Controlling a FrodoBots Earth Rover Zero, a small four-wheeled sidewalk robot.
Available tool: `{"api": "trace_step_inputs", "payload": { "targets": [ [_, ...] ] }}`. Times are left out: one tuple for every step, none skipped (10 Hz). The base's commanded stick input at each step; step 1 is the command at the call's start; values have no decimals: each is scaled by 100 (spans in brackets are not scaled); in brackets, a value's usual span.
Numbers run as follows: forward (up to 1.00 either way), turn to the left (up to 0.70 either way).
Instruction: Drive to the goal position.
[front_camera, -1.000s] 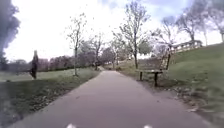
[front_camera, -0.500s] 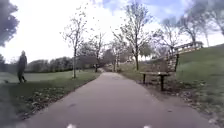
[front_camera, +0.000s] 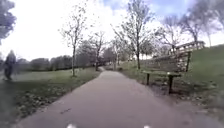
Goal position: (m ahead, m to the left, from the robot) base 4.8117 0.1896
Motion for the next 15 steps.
{"api": "trace_step_inputs", "payload": {
  "targets": [
    [85, 1],
    [85, 1],
    [85, 1],
    [85, 1],
    [85, 1],
    [85, 1],
    [85, 1],
    [85, 1],
    [85, 1],
    [85, 1],
    [85, 1],
    [85, 1],
    [85, 1],
    [85, 1],
    [85, 1]
  ]
}}
